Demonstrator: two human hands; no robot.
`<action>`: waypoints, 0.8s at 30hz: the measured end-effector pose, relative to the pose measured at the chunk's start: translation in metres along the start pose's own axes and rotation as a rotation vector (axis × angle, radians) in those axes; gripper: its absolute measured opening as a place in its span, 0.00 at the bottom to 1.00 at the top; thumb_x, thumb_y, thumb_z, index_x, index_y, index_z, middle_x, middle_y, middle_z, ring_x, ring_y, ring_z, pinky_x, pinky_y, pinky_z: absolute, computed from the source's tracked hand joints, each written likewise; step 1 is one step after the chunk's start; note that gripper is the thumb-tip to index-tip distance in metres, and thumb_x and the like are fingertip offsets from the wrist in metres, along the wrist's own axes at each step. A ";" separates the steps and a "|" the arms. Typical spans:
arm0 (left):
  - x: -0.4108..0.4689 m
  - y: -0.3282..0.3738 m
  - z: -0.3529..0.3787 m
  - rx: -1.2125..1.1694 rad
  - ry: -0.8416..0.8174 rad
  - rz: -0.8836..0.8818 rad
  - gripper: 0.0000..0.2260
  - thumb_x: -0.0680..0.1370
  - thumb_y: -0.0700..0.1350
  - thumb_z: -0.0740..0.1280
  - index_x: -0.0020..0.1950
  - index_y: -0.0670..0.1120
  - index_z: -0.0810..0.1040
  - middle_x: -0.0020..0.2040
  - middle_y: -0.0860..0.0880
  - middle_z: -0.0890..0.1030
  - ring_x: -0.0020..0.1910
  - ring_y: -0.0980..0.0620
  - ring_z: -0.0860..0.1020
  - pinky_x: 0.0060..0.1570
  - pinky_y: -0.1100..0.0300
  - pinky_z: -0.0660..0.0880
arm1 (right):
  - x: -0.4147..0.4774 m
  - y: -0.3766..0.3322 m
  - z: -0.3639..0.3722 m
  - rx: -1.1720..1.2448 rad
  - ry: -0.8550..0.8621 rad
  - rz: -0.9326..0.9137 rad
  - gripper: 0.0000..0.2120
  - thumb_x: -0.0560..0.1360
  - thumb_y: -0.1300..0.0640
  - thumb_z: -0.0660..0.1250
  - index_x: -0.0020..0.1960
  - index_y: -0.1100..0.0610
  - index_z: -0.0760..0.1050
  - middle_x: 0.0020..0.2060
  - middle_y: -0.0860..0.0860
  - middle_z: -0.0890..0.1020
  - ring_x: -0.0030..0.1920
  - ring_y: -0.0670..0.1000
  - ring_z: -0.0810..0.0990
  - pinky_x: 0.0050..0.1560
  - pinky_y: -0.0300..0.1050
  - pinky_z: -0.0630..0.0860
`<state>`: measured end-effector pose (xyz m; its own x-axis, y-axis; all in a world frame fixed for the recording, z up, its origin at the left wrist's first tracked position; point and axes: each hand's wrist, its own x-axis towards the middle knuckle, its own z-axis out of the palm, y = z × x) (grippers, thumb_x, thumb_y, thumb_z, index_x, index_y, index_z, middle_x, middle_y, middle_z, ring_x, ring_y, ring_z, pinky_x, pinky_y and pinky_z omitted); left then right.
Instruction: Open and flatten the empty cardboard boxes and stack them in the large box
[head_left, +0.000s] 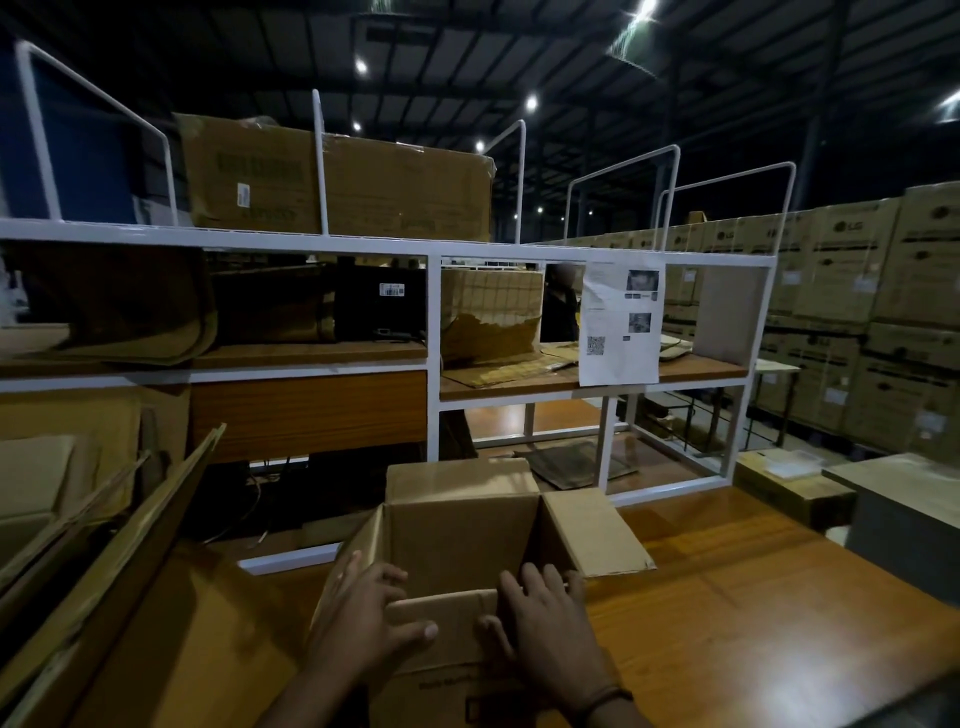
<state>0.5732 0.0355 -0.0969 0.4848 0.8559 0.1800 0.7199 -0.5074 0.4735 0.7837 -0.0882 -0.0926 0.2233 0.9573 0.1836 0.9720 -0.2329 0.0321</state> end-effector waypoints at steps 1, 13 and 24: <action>0.000 0.001 0.000 -0.005 0.004 -0.004 0.18 0.68 0.71 0.73 0.51 0.62 0.79 0.71 0.66 0.70 0.82 0.51 0.50 0.78 0.45 0.53 | -0.001 0.000 -0.003 0.004 -0.018 0.001 0.33 0.78 0.31 0.44 0.77 0.46 0.61 0.73 0.52 0.68 0.74 0.57 0.64 0.75 0.63 0.55; 0.008 -0.013 0.013 -0.027 0.026 0.002 0.21 0.66 0.71 0.75 0.53 0.62 0.80 0.72 0.61 0.73 0.82 0.50 0.51 0.77 0.41 0.58 | -0.003 0.000 0.004 0.057 0.056 -0.013 0.27 0.83 0.34 0.50 0.77 0.47 0.61 0.69 0.52 0.70 0.70 0.55 0.67 0.73 0.61 0.56; 0.007 -0.015 0.016 -0.039 0.041 -0.015 0.25 0.65 0.72 0.74 0.55 0.60 0.80 0.73 0.60 0.73 0.82 0.51 0.51 0.76 0.41 0.58 | -0.003 0.008 0.029 -0.014 0.090 -0.060 0.47 0.71 0.22 0.52 0.82 0.46 0.53 0.78 0.57 0.66 0.77 0.63 0.64 0.77 0.69 0.49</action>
<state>0.5736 0.0476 -0.1170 0.4525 0.8673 0.2073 0.7068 -0.4906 0.5096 0.7926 -0.0879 -0.1218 0.1565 0.9506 0.2681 0.9822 -0.1783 0.0592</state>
